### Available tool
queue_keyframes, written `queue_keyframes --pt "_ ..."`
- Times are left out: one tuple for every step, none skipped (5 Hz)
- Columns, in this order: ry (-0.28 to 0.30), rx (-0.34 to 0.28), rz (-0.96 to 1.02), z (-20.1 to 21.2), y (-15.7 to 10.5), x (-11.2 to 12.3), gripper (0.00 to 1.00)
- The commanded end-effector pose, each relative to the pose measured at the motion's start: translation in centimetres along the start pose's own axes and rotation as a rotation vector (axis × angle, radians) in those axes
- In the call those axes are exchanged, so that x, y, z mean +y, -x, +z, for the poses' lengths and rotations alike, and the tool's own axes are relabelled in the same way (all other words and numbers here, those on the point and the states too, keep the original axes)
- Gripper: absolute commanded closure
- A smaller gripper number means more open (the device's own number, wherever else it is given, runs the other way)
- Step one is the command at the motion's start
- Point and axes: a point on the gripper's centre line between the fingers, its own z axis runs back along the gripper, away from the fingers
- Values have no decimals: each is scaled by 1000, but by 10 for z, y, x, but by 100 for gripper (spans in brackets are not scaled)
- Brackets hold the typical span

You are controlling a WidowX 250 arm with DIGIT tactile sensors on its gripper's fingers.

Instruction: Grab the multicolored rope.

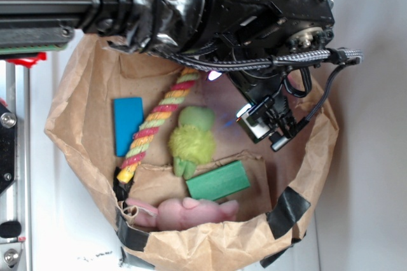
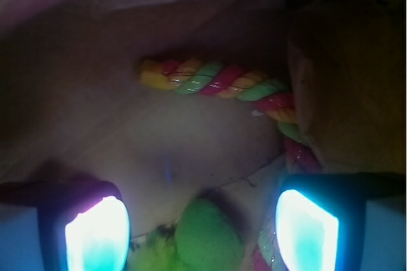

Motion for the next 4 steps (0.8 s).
queue_keyframes --pt "18 -57 77 24 -13 21 0" --pt "15 -63 70 19 -8 24 0" --pt "4 -80 43 8 6 25 0" --pt "14 -108 22 1 22 22 0"
